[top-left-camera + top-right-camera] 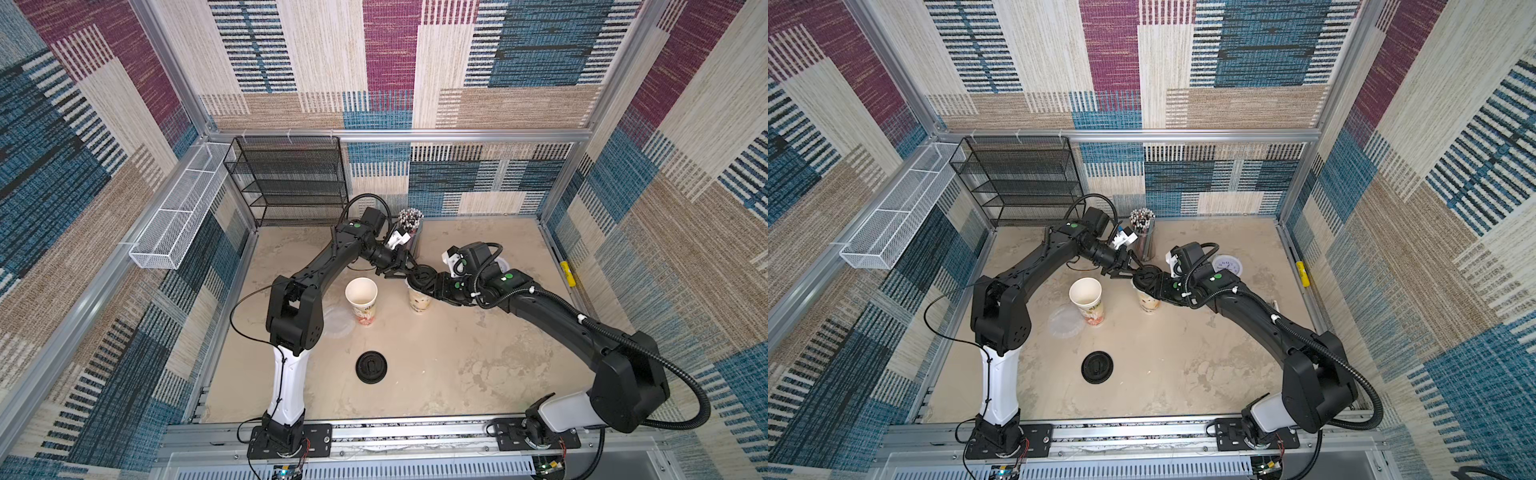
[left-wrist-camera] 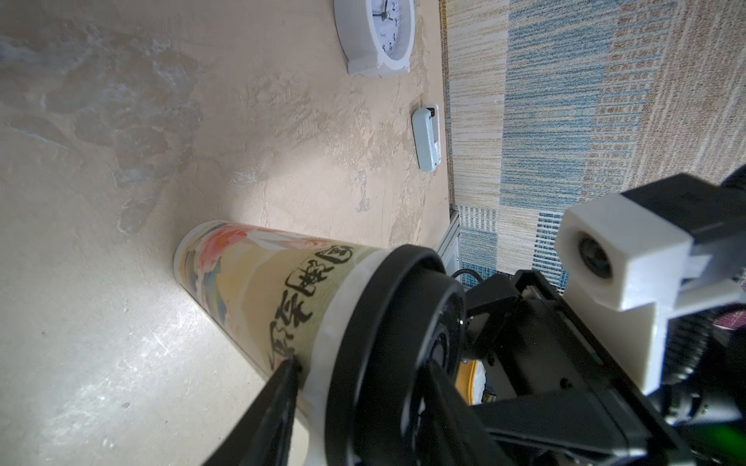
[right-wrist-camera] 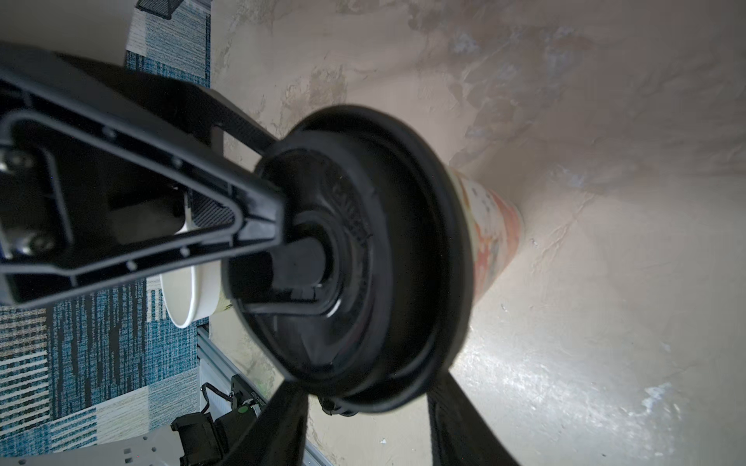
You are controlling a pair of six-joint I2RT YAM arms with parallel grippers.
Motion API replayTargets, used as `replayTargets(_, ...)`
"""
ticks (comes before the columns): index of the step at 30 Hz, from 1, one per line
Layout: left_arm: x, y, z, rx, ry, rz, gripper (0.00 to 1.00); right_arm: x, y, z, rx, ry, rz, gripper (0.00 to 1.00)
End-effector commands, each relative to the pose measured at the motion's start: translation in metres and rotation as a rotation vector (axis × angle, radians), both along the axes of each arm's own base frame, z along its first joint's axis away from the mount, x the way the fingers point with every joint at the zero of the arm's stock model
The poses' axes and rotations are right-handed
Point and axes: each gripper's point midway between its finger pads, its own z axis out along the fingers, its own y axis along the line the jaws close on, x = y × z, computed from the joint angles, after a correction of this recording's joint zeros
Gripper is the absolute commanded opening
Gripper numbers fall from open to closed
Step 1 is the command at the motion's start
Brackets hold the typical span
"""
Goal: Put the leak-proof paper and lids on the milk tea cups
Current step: Secure the cup lid on the cup.
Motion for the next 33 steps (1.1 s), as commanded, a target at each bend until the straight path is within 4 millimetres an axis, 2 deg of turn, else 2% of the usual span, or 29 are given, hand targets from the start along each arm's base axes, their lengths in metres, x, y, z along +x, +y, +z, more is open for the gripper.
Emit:
replayTargets(1,-0.019,0.038,-0.056,0.302,0.069,0.005,0.50,-0.010,-0.047,-0.048,-0.250,0.107,-0.136,0.50)
replayTargets(8,-0.019,0.040,-0.061,0.311,0.079,0.005,0.50,-0.015,-0.053,-0.060,-0.286,0.133,-0.140,0.50)
replayTargets(12,-0.018,0.040,-0.061,0.312,0.077,0.008,0.50,-0.011,-0.045,-0.047,-0.253,0.109,-0.114,0.51)
replayTargets(14,-0.017,0.040,-0.060,0.310,0.077,0.010,0.50,-0.004,-0.030,-0.017,-0.160,0.032,-0.071,0.55)
replayTargets(18,-0.016,0.040,-0.057,0.307,0.072,0.015,0.50,0.003,-0.008,0.067,0.046,-0.190,-0.016,0.65)
replayTargets(20,-0.016,0.040,-0.056,0.304,0.072,0.016,0.51,0.005,-0.012,0.087,0.066,-0.238,-0.028,0.68)
replayTargets(24,-0.015,0.036,-0.049,0.275,0.075,0.019,0.54,0.010,-0.021,0.085,0.039,-0.223,-0.061,0.74)
replayTargets(28,-0.008,0.028,-0.025,0.218,0.046,0.031,0.63,0.011,-0.023,0.080,0.034,-0.201,-0.081,0.74)
replayTargets(32,0.000,0.021,-0.008,0.181,0.021,0.041,0.69,0.013,-0.026,0.074,0.014,-0.175,-0.090,0.74)
replayTargets(33,0.001,0.020,-0.005,0.173,0.015,0.043,0.70,0.013,-0.026,0.071,0.005,-0.165,-0.093,0.77)
